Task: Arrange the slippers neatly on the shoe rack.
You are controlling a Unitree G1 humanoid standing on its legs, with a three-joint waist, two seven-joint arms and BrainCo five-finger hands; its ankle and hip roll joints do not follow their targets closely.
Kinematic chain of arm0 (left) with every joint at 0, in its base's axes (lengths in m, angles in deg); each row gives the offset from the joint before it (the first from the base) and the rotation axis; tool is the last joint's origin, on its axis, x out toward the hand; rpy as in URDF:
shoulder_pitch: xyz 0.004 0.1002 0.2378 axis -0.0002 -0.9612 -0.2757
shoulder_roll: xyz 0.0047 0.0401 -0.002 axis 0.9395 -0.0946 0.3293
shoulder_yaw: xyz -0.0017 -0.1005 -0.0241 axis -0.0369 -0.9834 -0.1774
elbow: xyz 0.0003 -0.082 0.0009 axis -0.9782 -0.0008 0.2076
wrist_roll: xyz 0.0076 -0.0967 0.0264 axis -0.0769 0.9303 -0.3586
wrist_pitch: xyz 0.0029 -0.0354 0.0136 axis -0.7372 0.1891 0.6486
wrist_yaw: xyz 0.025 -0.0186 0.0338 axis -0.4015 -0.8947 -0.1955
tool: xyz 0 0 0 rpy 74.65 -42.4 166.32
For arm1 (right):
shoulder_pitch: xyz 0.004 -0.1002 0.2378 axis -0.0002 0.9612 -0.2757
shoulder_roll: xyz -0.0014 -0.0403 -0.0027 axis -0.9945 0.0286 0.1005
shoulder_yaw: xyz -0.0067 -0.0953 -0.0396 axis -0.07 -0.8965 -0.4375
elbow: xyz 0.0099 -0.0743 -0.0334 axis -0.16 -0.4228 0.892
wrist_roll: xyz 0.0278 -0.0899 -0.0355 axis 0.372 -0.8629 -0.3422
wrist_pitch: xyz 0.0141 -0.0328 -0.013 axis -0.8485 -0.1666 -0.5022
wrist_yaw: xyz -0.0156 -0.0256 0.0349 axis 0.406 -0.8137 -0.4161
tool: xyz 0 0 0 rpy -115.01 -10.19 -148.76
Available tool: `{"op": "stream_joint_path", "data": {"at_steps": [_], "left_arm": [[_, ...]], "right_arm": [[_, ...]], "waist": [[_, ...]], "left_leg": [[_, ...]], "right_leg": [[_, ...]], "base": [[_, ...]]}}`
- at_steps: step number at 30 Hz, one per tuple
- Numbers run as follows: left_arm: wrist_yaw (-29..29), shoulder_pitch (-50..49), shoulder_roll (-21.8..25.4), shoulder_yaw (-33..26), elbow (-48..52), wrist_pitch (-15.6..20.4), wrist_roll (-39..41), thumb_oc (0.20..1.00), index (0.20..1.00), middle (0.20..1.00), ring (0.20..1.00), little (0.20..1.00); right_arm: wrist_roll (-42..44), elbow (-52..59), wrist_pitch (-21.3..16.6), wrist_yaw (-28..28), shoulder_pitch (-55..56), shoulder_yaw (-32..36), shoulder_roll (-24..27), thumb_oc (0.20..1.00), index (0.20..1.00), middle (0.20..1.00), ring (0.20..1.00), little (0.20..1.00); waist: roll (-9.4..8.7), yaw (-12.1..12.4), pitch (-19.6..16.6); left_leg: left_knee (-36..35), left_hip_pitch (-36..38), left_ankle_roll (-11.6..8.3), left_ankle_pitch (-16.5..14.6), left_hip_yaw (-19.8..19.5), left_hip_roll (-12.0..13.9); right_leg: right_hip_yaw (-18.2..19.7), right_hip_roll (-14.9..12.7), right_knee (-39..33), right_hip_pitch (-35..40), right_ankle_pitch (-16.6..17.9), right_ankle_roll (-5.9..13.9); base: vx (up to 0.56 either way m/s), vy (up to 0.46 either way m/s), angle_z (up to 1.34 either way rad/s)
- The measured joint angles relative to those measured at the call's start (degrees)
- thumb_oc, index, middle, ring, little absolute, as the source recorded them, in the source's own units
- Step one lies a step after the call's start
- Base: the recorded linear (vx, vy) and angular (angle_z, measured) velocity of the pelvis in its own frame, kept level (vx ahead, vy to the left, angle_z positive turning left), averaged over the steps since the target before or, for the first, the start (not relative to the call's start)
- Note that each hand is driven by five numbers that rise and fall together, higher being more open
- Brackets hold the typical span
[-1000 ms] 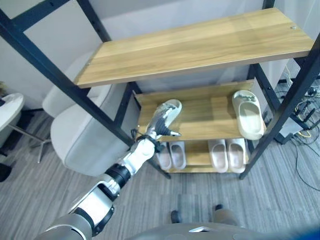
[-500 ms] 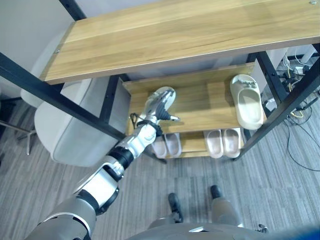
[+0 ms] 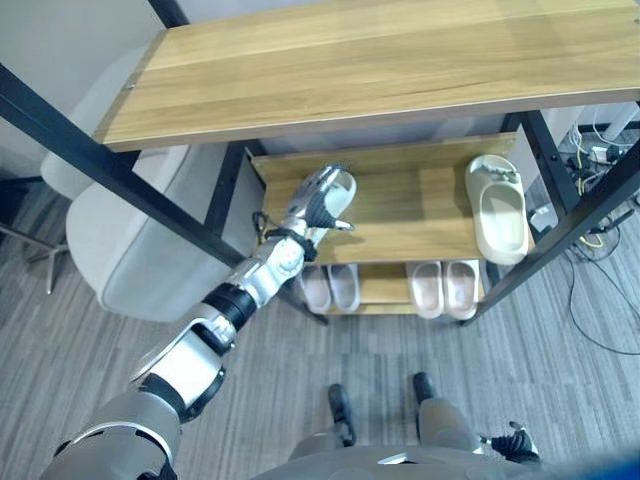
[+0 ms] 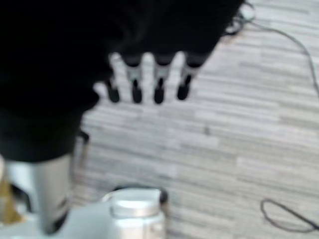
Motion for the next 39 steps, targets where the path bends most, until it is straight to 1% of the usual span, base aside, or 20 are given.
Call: {"op": "stream_joint_path", "data": {"at_steps": [5, 7, 9, 12, 14, 21, 24, 26, 29, 39], "left_arm": [[-1.1, 2.1, 0.3, 0.7, -0.3, -0.1, -2.3, 1.0, 1.0, 1.0, 1.0, 1.0], [-1.9, 5.9, 1.8, 3.9, -2.4, -0.4, -4.5, 1.0, 1.0, 1.0, 1.0, 1.0], [-2.1, 7.9, 2.4, 4.5, -2.9, -1.3, -6.7, 1.0, 1.0, 1.0, 1.0, 1.0], [-3.7, 12.0, 4.1, 8.5, -3.6, -2.4, -11.2, 1.0, 1.0, 1.0, 1.0, 1.0], [-4.2, 13.5, 4.2, 9.1, -4.2, -3.0, -13.1, 1.0, 1.0, 1.0, 1.0, 1.0], [-4.3, 13.6, 5.2, 9.1, -5.0, -3.7, -14.9, 1.0, 1.0, 1.0, 1.0, 1.0], [-4.3, 13.6, 6.9, 9.1, -4.7, -3.5, -14.9, 1.0, 1.0, 1.0, 1.0, 1.0], [-4.2, 13.6, 9.1, 9.0, -3.9, -3.3, -14.9, 1.0, 1.0, 1.0, 1.0, 1.0], [-4.0, 13.5, 10.6, 9.2, -3.9, -3.2, -15.0, 1.0, 1.0, 1.0, 1.0, 1.0], [-4.0, 13.6, 11.1, 9.2, -3.9, -3.5, -15.6, 1.0, 1.0, 1.0, 1.0, 1.0]], "right_arm": [[0.0, -0.2, 0.0, 0.0, -0.2, -0.1, 0.0, 1.0, 1.0, 1.0, 1.0, 1.0], [0.0, -0.5, -0.2, -0.1, -0.5, -0.2, 0.2, 1.0, 1.0, 1.0, 1.0, 1.0], [0.0, -0.9, -0.2, -0.1, -1.0, -0.4, 0.4, 1.0, 1.0, 1.0, 1.0, 1.0], [0.0, -1.1, -0.4, -0.3, -2.3, -0.5, 0.8, 1.0, 1.0, 1.0, 1.0, 1.0], [0.1, -1.0, -0.5, -0.6, -2.9, -0.7, 0.7, 1.0, 1.0, 1.0, 1.0, 1.0], [0.1, -1.0, -1.0, -0.7, -3.6, -1.9, 0.7, 1.0, 1.0, 1.0, 1.0, 1.0], [0.1, -0.9, -1.0, -0.6, -3.7, -1.9, 0.7, 1.0, 1.0, 1.0, 1.0, 1.0], [0.1, -0.9, -1.0, -0.6, -4.1, -1.9, 0.7, 1.0, 1.0, 1.0, 1.0, 1.0], [0.2, -0.9, -1.0, -0.6, -4.5, -1.9, 0.7, 1.0, 1.0, 1.0, 1.0, 1.0], [0.2, -0.6, -1.1, -0.6, -5.0, -2.3, 0.8, 1.0, 1.0, 1.0, 1.0, 1.0]], "waist": [[0.09, -0.1, 0.0], [0.01, 0.1, 0.0], [0.04, 0.1, 0.0], [0.05, 0.5, 0.1], [0.1, 0.6, 0.1], [-0.03, 1.2, 0.6], [-0.2, 1.2, 0.7], [-0.44, 1.2, 1.5], [-0.54, 1.4, 2.3], [-0.81, 2.3, 3.5]], "left_leg": [[0.0, -1.0, 0.18, 0.5, 0.1, -0.1], [0.0, -1.9, 0.17, 0.7, 0.2, 0.0], [0.0, -2.5, 0.15, 0.8, 0.2, 0.0], [0.0, -3.7, 0.05, 0.8, 0.2, 0.0], [0.0, -4.3, 0.05, 1.0, 0.2, 0.1], [0.0, -5.1, 0.13, 1.2, 0.3, 0.0], [0.0, -5.1, 0.12, 1.1, 0.2, 0.0], [0.0, -5.1, 0.11, 1.2, 0.2, 0.0], [0.0, -5.1, 0.08, 1.2, 0.1, 0.0], [0.0, -5.1, 0.07, 1.2, 0.0, 0.0]], "right_leg": [[0.0, 0.0, -0.2, -0.8, 0.8, -0.3], [0.0, 0.0, 0.0, -1.8, 0.9, -0.32], [0.0, 0.1, -0.1, -2.3, 1.1, -0.27], [0.1, 0.1, 0.1, -3.7, 1.1, -0.18], [0.1, 0.1, 0.1, -4.2, 1.3, -0.02], [0.0, 0.1, 0.1, -5.0, 1.4, -0.21], [0.0, 0.1, 0.0, -4.9, 1.4, -0.18], [-0.1, 0.1, 0.0, -4.8, 1.4, -0.17], [-0.1, 0.0, -0.1, -4.8, 1.4, -0.13], [-0.2, 0.0, -0.1, -4.8, 1.3, 0.03]], "base": [[0.0, 0.0, 0.0], [0.0, 0.0, 0.0], [0.0, 0.0, 0.0], [0.0, 0.0, 0.0], [0.0, 0.0, 0.0], [0.0, 0.0, 0.0], [0.0, 0.0, 0.0], [0.0, 0.0, 0.0], [0.0, 0.0, 0.0], [0.0, 0.0, 0.0]]}}
